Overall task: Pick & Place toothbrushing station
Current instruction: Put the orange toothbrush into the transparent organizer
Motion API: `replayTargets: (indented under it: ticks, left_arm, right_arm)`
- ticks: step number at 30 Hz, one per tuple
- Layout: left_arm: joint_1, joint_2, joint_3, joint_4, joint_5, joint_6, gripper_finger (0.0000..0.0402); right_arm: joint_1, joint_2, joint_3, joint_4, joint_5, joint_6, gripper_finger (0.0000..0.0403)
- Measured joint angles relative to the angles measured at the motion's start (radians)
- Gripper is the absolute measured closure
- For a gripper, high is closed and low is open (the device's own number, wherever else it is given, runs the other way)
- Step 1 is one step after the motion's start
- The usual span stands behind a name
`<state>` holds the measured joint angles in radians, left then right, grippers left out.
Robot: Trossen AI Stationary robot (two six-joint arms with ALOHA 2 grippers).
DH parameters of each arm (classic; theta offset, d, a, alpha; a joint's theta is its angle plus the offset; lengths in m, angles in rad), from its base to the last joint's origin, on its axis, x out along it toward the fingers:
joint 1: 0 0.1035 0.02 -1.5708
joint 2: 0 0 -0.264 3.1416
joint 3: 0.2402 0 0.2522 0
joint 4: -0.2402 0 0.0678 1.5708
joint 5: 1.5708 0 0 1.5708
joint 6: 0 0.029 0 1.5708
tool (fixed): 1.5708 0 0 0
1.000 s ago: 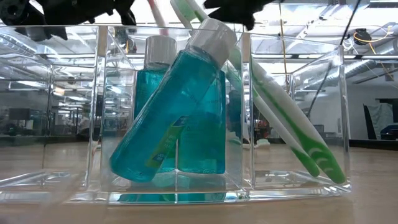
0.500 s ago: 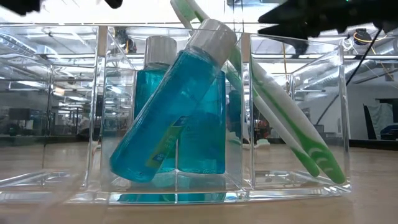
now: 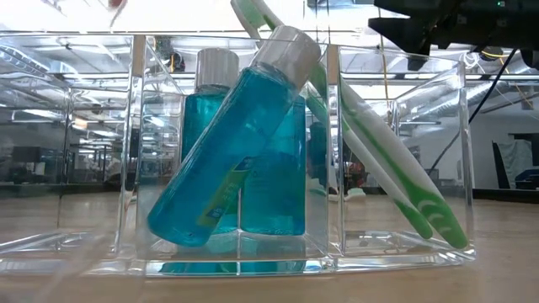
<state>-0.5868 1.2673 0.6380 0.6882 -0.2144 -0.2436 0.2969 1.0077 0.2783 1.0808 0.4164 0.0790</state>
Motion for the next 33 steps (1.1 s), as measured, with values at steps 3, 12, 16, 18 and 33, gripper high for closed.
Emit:
replayTargets:
  ticks: [3,12,16,18,33]
  left_arm:
    - [-0.026,0.065,-0.002,0.045,-0.042,-0.022,0.0387]
    - [-0.093,0.220,-0.002,0.199,-0.153,-0.028,0.0387]
    - [-0.116,0.257,-0.002,0.200,-0.254,-0.047,0.0387]
    - [-0.127,0.274,-0.002,0.201,-0.287,-0.047,0.0387]
    - [-0.155,0.442,-0.002,0.269,-0.382,-0.087,0.0386]
  right_arm:
    - [0.000,0.000,0.000,0.004,0.000,-0.003,0.0236]
    - [0.000,0.000,0.000,0.005,0.000,0.012,0.0236]
    - [0.000,0.000,0.000,0.008,0.000,0.007,0.0236]
    - [0.000,0.000,0.000,0.008,0.000,0.006,0.0236]
    - [0.000,0.001,0.000,0.009,0.001,-0.013,0.0236]
